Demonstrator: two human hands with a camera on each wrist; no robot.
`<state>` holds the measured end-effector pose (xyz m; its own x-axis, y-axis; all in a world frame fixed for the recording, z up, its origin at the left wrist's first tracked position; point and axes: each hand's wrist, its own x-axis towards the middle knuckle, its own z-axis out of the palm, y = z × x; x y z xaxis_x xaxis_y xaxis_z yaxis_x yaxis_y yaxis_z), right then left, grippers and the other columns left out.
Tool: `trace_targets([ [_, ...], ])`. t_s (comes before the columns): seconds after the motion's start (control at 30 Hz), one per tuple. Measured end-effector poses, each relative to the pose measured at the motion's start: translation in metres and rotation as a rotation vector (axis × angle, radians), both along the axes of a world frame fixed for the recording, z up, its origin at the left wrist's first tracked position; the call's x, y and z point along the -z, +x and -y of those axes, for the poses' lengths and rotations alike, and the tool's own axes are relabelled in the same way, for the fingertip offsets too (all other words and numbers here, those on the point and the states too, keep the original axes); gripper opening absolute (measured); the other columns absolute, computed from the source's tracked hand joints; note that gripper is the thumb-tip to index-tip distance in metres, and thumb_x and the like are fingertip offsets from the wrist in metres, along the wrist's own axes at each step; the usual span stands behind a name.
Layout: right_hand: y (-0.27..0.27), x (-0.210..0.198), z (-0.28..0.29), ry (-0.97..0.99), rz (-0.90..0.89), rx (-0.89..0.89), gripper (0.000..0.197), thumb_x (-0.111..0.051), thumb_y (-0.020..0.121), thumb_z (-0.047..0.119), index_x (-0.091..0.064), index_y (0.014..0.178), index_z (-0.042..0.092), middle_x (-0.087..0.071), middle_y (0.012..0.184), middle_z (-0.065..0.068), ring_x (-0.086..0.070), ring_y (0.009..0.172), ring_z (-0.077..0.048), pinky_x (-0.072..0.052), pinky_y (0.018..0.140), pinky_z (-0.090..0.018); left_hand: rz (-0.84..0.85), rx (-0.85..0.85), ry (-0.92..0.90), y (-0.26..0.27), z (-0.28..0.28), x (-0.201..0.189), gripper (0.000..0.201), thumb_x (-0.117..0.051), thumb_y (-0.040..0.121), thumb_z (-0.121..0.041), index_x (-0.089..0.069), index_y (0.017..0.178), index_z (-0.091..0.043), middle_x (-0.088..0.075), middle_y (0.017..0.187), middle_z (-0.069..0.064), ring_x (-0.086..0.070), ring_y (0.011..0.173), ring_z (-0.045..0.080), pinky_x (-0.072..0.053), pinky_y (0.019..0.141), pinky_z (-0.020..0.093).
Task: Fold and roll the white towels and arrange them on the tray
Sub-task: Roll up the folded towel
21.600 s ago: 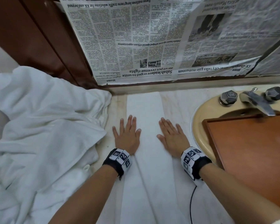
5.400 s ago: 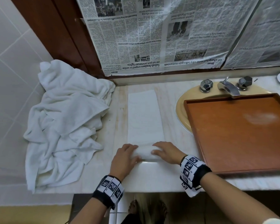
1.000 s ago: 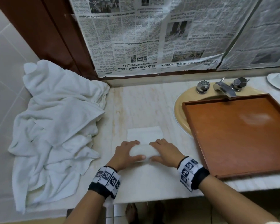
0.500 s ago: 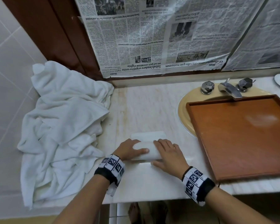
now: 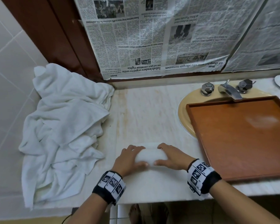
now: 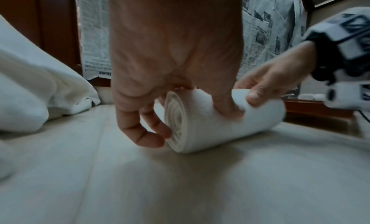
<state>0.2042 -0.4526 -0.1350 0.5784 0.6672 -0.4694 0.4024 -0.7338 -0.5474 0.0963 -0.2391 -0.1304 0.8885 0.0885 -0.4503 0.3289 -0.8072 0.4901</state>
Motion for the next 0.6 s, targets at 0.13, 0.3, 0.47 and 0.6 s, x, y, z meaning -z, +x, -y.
trace_targets([
  [0.13,-0.021,-0.005,0.0,-0.121,0.39,-0.125,0.082,-0.055,0.087,0.061,-0.024,0.149,0.017,-0.035,0.145,-0.002,-0.037,0.128,-0.025,-0.04,0.098,-0.04,-0.146,0.068,-0.008,0.027,-0.012,-0.004,0.082,-0.063,0.071,-0.077,-0.042,0.143,-0.043,-0.045,0.136,0.0,-0.037,0.129,0.029,-0.035,0.108,0.048],
  [0.3,-0.005,-0.011,-0.01,-0.148,0.284,-0.105,0.098,-0.06,0.083,0.059,-0.012,0.155,0.012,-0.022,0.156,-0.005,-0.026,0.14,-0.026,-0.038,0.105,-0.044,-0.196,0.082,-0.007,0.039,-0.012,-0.01,0.078,-0.063,0.084,-0.067,-0.034,0.15,-0.036,-0.019,0.16,-0.002,-0.018,0.143,0.031,-0.022,0.117,0.049],
  [0.47,0.016,-0.012,-0.018,-0.147,0.112,-0.067,0.092,-0.072,0.073,0.056,-0.032,0.144,0.015,-0.036,0.137,-0.003,-0.031,0.129,-0.023,-0.041,0.103,-0.041,-0.299,0.091,0.003,0.048,-0.015,-0.016,0.093,-0.057,0.081,-0.077,-0.022,0.156,-0.034,-0.03,0.154,0.007,-0.036,0.139,0.032,-0.032,0.114,0.046],
  [0.6,0.014,-0.008,-0.016,-0.182,0.072,-0.067,0.086,-0.075,0.07,0.058,-0.041,0.136,0.014,-0.037,0.124,-0.002,-0.03,0.121,-0.02,-0.04,0.103,-0.04,-0.327,0.123,-0.008,0.048,-0.01,-0.021,0.093,-0.065,0.073,-0.079,-0.04,0.147,-0.029,-0.04,0.14,0.007,-0.049,0.124,0.027,-0.043,0.103,0.038],
])
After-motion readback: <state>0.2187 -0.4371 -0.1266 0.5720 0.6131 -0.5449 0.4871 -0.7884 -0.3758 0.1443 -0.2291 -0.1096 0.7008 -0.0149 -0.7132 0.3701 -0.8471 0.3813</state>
